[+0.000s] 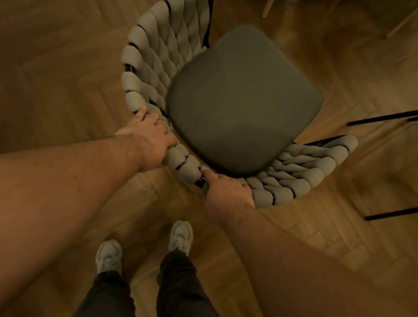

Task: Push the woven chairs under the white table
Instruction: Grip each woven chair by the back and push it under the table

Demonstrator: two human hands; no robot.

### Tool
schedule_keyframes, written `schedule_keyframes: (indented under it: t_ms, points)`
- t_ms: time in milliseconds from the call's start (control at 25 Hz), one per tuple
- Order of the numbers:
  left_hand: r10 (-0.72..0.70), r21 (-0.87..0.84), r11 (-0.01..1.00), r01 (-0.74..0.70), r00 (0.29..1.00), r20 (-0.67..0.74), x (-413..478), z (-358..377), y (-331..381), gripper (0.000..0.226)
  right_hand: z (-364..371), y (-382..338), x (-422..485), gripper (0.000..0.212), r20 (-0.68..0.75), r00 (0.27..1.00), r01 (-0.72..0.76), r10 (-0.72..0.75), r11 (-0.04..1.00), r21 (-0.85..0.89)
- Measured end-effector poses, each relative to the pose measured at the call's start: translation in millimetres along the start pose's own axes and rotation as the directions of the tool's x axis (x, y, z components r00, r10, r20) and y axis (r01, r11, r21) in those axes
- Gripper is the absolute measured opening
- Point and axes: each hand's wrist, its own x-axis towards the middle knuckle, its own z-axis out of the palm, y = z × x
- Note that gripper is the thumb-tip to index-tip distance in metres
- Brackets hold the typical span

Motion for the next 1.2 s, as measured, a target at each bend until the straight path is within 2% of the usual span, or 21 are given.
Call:
schedule_keyframes:
  t_ms: [120, 280, 680, 800, 920, 1080, 1200]
  points:
    - [0.006, -0.036, 0.999, -0.007, 1.000, -0.031, -2.8, -2.6, -5.3, 0.047, 2.5, -0.5, -4.8, 0.061, -0.041, 0.999, 0.025, -0.026, 1.000, -0.017]
    - [0.015, -0.057, 0.998, -0.014, 1.000, 0.020, -24.2, -2.4, 3.8, 0.048, 14.5, 0.1, -23.2, 0.059, -0.043, 0.998, 0.035, -0.037, 0.999, -0.037]
    - [-0.009, -0.173, 0.985, 0.007, 1.000, -0.012, -120.9, 77.7, 38.9, 0.041, 71.6, -10.6, -73.2, 0.051, -0.063, 0.995, 0.058, -0.078, 0.958, -0.279]
    - [-0.020, -0.286, 0.958, 0.023, 1.000, 0.014, -159.0, 109.1, 41.3, 0.047, 91.4, -24.2, -84.8, 0.051, -0.056, 0.994, 0.073, -0.099, 0.935, -0.347]
    - [0.002, -0.307, 0.952, 0.024, 0.997, 0.082, -196.9, 135.4, 31.0, 0.061, 111.5, -44.0, -96.1, 0.050, -0.029, 0.988, 0.129, -0.154, 0.905, -0.405]
    - [-0.141, -0.193, 0.966, 0.173, 0.976, 0.168, -232.8, 169.0, 32.8, 0.048, 130.0, -69.1, -108.7, 0.049, 0.029, 0.969, 0.227, -0.244, 0.843, -0.488]
    - [-0.256, -0.243, 0.917, 0.316, 0.934, 0.248, -254.4, 182.5, 42.6, 0.046, 139.9, -81.1, -115.1, 0.048, 0.083, 0.952, 0.291, -0.295, 0.787, -0.545]
